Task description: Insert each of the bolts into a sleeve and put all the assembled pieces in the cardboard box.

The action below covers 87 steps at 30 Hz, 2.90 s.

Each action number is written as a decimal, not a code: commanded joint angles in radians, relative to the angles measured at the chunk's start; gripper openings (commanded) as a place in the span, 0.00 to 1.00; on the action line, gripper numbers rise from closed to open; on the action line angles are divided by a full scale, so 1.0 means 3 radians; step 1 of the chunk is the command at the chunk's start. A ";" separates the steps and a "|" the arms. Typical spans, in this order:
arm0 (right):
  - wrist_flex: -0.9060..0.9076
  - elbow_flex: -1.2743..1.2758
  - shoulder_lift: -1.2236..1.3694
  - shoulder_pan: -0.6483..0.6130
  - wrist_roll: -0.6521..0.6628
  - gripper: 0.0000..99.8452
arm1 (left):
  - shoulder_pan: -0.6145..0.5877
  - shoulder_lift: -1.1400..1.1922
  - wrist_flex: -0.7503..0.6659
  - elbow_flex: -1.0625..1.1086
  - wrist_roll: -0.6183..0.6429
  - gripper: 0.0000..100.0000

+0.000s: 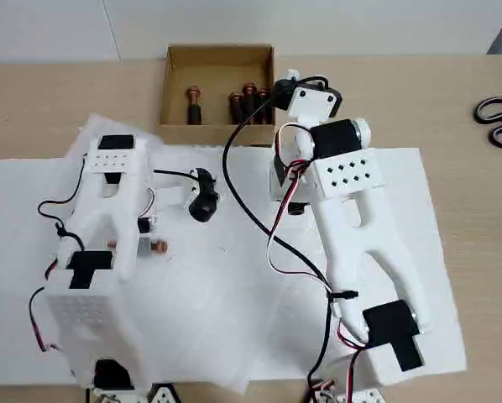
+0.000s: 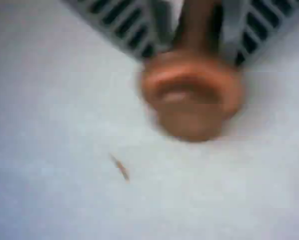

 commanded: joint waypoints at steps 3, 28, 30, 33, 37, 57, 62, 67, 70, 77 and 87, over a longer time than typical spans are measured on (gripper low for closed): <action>-0.0049 -0.0097 -0.0197 -0.0003 0.0036 0.00 | 0.0159 -0.0026 0.0245 -0.0217 -0.0731 0.01; 0.0279 -0.0031 -0.2018 -0.0345 0.0281 0.00 | 0.0317 -0.2317 0.0143 -0.0524 0.2798 0.01; 0.0274 0.0118 -0.2273 -0.0473 0.0368 0.00 | 0.0317 -0.2521 0.0153 -0.0529 0.3258 0.01; 0.0279 0.0583 -0.2754 -0.0601 0.0506 0.00 | 0.0286 -0.2941 0.0153 -0.0519 0.3790 0.01; 0.0125 0.1432 -0.3532 -0.0616 0.0788 0.00 | 0.0307 -0.3509 0.0031 -0.0407 0.3913 0.01; -0.1967 0.4869 -0.6079 -0.0898 0.1330 0.00 | 0.0312 -0.6178 -0.2481 0.2887 0.6828 0.01; -0.2580 0.5324 -0.6068 -0.1424 0.1320 0.00 | 0.0598 -0.6541 -0.2690 0.3460 0.6838 0.01; -0.3189 0.5769 -0.6068 -0.1481 0.1325 0.00 | 0.1084 -0.6910 -0.2690 0.3782 0.6838 0.01; -0.3424 0.5892 -0.6068 -0.1481 0.1330 0.00 | 0.1279 -0.7068 -0.2690 0.3946 0.6838 0.01; -0.3552 0.5933 -0.6068 -0.1486 0.1350 0.00 | 0.1345 -0.7319 -0.2685 0.4186 0.6838 0.01; -0.3557 0.5923 -0.6068 -0.1793 0.1350 0.00 | 0.1519 -0.7375 -0.2685 0.4355 0.6838 0.01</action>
